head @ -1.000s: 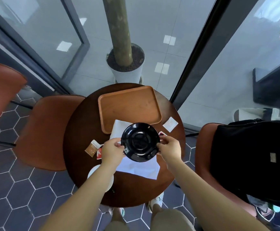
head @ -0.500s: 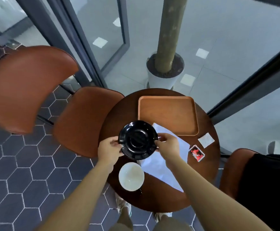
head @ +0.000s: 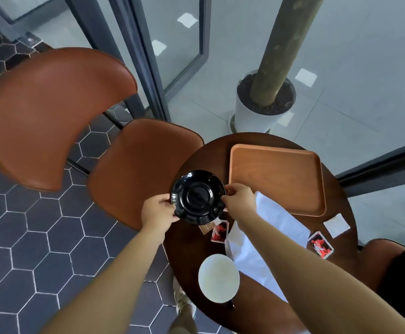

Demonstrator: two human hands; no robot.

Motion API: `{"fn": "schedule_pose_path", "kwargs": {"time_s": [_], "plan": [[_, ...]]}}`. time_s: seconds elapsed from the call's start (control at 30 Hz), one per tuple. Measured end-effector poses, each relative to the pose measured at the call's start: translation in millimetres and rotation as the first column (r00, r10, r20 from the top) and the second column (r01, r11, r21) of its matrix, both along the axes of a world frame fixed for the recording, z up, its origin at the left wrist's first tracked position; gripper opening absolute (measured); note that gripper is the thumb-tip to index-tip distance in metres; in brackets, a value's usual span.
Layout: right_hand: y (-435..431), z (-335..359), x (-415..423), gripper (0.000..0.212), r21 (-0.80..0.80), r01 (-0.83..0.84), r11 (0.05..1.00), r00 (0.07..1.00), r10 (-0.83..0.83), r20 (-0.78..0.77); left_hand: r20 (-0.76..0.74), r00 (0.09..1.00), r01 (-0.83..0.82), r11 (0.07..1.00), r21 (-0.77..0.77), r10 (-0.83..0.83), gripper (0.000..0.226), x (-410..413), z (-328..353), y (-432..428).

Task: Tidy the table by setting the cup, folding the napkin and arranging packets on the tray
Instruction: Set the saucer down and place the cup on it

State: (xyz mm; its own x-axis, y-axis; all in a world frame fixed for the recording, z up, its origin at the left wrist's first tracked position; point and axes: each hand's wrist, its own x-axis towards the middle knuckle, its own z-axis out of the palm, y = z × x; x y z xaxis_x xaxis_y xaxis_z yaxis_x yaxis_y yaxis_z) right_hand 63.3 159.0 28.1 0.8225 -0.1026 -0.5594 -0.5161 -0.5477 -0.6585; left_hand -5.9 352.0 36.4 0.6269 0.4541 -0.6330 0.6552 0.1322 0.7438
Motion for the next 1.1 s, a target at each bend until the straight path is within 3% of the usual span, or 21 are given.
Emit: {"fn": "schedule_pose_path", "kwargs": {"time_s": [0.23, 0.73, 0.83, 0.93, 1.1], "plan": [[19.1, -27.9, 33.2, 0.041, -0.103, -0.071, 0.992, 0.997, 0.073, 0.017, -0.022, 0.999, 0.040, 0.998, 0.057, -0.039, 0.054, 36.9, -32.2, 17.6], [19.0, -51.7, 42.0, 0.030, -0.269, -0.141, 0.953, 0.986, 0.158, 0.042, -0.040, 0.994, 0.101, 0.989, 0.110, -0.098, 0.051, 55.4, -69.1, 14.8], [18.1, -51.4, 41.9, 0.023, -0.275, -0.180, 0.944, 0.978, 0.202, 0.053, -0.047, 0.994, 0.100, 0.989, 0.110, -0.096, 0.064, 57.1, -71.6, 16.5], [18.7, -52.5, 42.5, 0.024, -0.283, -0.187, 0.941, 0.975, 0.214, 0.066, -0.060, 0.996, 0.077, 0.991, 0.110, -0.070, 0.041, 58.4, -73.1, 17.0], [17.2, -52.8, 40.0, 0.024, -0.295, -0.193, 0.936, 0.971, 0.225, 0.082, -0.046, 0.997, 0.067, 0.993, 0.101, -0.063, 0.040, 58.3, -77.0, 15.9]]}}
